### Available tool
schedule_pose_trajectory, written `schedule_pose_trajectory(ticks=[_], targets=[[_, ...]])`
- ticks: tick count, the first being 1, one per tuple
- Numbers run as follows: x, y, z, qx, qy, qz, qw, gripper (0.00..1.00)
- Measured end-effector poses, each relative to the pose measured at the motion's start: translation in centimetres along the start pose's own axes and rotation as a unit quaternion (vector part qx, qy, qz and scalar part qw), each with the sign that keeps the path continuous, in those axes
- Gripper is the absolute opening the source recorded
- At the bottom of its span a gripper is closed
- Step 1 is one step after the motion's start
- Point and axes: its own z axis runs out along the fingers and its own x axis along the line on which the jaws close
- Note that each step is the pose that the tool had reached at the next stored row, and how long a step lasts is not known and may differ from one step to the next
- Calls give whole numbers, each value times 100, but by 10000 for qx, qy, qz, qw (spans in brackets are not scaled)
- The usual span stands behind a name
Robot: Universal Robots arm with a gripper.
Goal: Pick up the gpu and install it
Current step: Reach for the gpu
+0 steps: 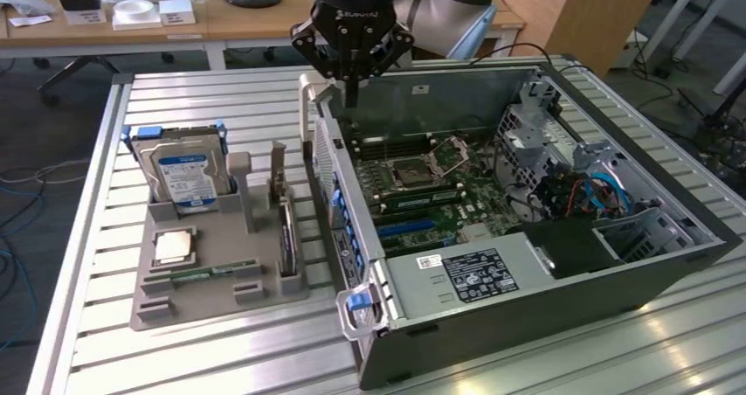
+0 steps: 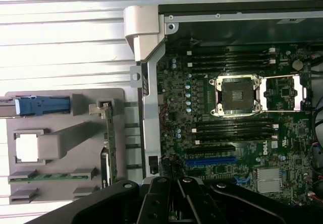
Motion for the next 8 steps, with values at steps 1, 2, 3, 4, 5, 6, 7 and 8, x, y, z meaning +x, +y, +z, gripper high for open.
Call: schedule_pose_trajectory(ticks=[1, 2, 3, 4, 5, 6, 7, 8], targets=[[4, 0, 0, 0, 0, 0, 10000, 14], [7, 0, 0, 0, 0, 0, 10000, 14], [10, -1, 0, 0, 0, 0, 10000, 14], [13, -1, -1, 0, 0, 0, 10000, 14], [17, -1, -1, 0, 0, 0, 10000, 14], [20, -1, -1, 0, 0, 0, 10000, 14], [24, -1, -1, 1, 0, 0, 10000, 14], [28, -2, -1, 0, 0, 0, 10000, 14]])
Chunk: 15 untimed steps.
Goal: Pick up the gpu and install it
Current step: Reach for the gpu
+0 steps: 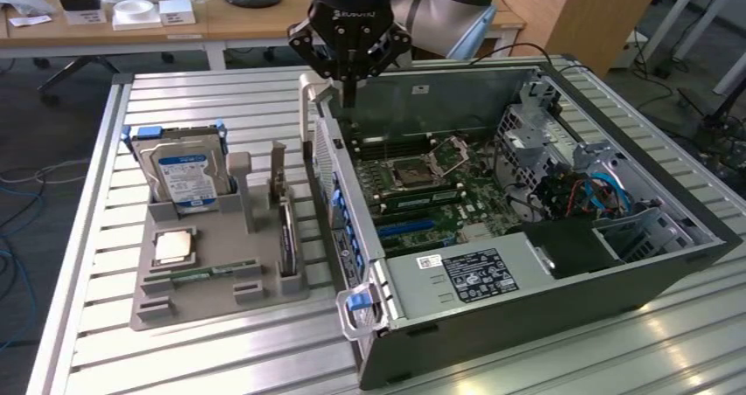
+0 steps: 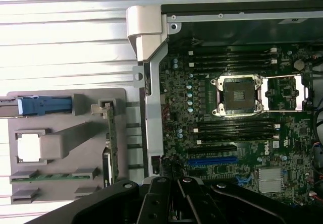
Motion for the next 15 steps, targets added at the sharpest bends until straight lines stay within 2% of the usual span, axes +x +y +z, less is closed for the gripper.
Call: schedule_pose_trajectory(ticks=[8, 15], targets=[[49, -3, -1, 0, 0, -1, 10000, 14], [177, -13, -2, 0, 0, 0, 10000, 14]])
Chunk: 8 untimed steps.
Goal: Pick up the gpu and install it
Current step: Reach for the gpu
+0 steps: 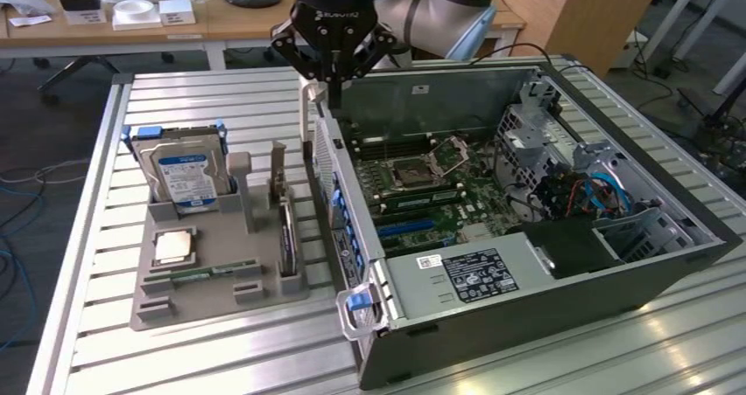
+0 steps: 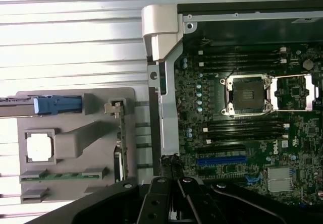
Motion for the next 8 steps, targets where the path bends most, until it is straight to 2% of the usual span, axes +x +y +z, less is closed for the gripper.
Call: schedule_pose_trajectory(ticks=[8], targets=[[130, -10, -1, 0, 0, 0, 10000, 14]])
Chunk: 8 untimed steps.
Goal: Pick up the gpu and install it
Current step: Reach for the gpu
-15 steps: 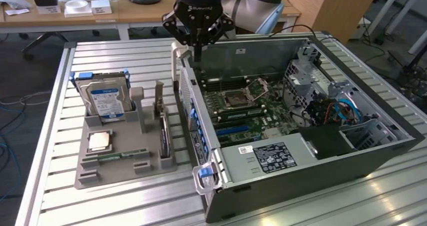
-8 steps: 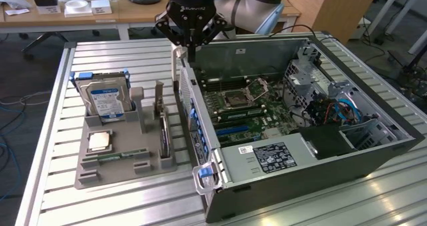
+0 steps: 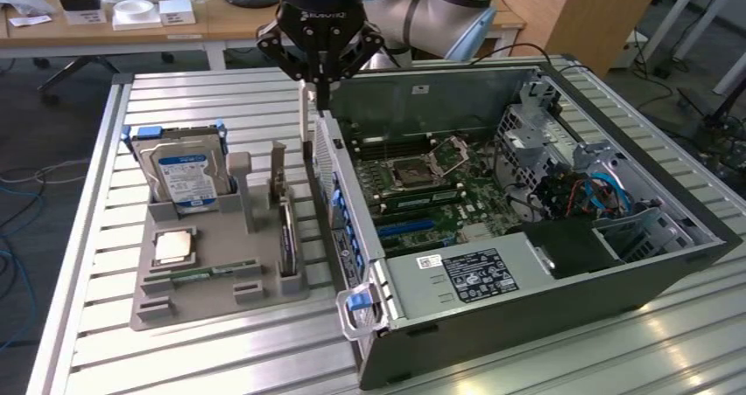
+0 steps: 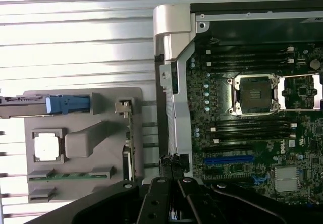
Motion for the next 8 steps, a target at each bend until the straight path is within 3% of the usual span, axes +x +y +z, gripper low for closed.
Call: schedule_pose_trajectory(ticks=[8], targets=[[93, -7, -1, 0, 0, 0, 10000, 14]])
